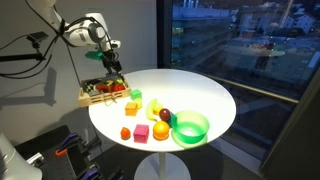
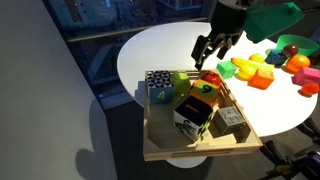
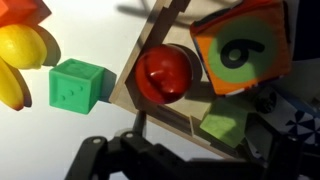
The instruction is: Pick up the lime green block and put it in the wooden tray
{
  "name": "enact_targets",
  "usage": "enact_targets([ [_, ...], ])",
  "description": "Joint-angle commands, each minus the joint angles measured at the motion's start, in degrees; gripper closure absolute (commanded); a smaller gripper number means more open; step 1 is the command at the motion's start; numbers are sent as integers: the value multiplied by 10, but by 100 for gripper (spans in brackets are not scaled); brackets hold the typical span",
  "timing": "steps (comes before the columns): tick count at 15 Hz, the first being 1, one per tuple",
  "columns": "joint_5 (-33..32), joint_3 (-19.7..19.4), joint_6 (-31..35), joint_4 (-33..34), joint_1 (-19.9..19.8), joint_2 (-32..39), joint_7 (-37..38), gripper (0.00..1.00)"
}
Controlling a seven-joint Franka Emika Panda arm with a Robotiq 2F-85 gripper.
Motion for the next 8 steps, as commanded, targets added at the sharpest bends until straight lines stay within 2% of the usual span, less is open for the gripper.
enact_targets([
  [1, 22, 0, -61, 10, -6, -20, -7, 0],
  [8, 25, -7, -163, 23, -31, -51, -3, 0],
])
